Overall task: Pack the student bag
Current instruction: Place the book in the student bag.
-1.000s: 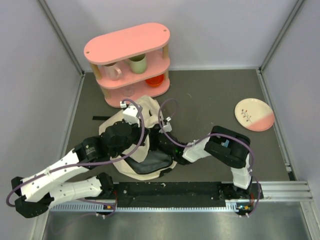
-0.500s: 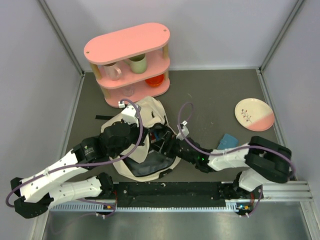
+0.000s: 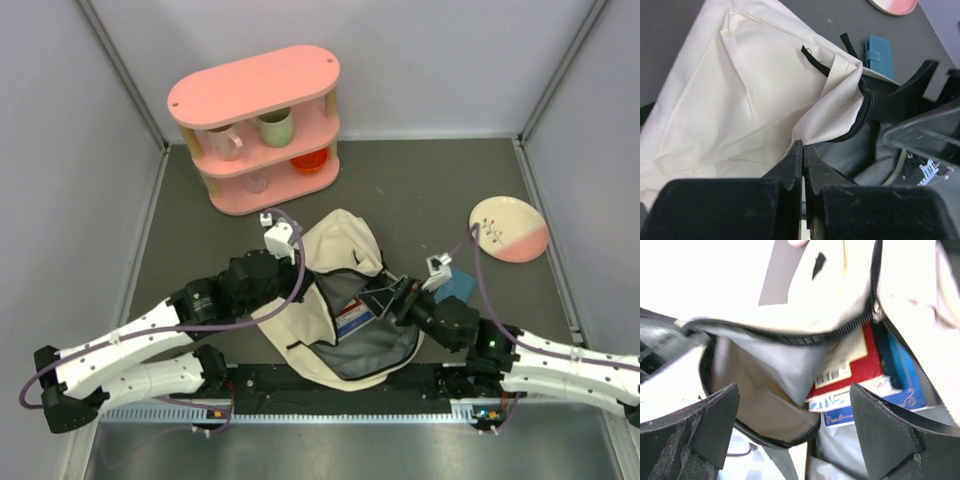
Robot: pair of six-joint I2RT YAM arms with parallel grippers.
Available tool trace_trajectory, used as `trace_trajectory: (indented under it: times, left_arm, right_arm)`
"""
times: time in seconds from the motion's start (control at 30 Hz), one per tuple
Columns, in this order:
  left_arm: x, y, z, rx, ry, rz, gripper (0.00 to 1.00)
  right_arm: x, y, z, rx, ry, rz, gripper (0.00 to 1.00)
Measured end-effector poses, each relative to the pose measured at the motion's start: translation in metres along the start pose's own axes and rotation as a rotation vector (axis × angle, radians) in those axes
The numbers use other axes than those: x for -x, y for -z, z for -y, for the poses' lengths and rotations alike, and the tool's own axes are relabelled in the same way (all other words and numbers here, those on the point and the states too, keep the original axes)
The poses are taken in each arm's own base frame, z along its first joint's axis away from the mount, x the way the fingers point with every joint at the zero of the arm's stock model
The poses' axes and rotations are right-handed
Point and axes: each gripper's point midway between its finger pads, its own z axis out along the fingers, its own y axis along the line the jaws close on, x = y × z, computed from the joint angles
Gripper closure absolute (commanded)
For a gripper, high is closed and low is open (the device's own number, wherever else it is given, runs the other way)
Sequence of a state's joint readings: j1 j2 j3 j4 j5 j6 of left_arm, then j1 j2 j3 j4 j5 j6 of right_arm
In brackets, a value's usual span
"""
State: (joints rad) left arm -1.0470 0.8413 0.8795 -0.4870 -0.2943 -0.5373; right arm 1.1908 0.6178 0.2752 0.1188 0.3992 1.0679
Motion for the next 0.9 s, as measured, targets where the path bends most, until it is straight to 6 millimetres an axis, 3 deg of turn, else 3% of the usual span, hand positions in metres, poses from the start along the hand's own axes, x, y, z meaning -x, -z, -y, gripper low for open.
trace_trajectory:
  times: [0.13, 0.3, 0.37, 0.47, 0.53, 0.67, 0.77, 0.9]
  left_arm:
    - [-0.022, -0.016, 0.009, -0.053, 0.017, -0.052, 1.00]
    - [-0.035, -0.030, 0.030, -0.142, 0.050, -0.111, 0.99]
    - [-0.043, -0.037, 0.044, -0.203, 0.065, -0.152, 0.86]
    - [-0.058, -0.049, 0.068, -0.308, 0.077, -0.224, 0.73]
    - [-0.073, -0.053, 0.081, -0.355, 0.071, -0.287, 0.52]
    - [-0.103, -0.050, 0.097, -0.388, 0.038, -0.388, 0.32]
    - [-0.103, -0.045, 0.094, -0.369, 0.054, -0.372, 0.18]
    - [-0.094, -0.029, 0.063, -0.265, 0.112, -0.278, 0.04]
  right_arm:
    - [0.029, 0.017, 0.005, -0.010, 0.041, 0.109, 0.06]
    - [0.035, 0.025, 0.024, -0.076, 0.112, 0.133, 0.05]
    - [0.033, 0.027, 0.032, -0.108, 0.141, 0.124, 0.05]
    - [0.039, 0.033, 0.037, -0.150, 0.174, 0.129, 0.05]
    - [0.050, 0.039, 0.035, -0.175, 0.187, 0.150, 0.05]
    - [0.085, 0.061, 0.020, -0.170, 0.195, 0.248, 0.02]
    - [0.109, 0.079, 0.021, -0.190, 0.203, 0.328, 0.01]
    - [0.124, 0.095, 0.041, -0.287, 0.249, 0.386, 0.01]
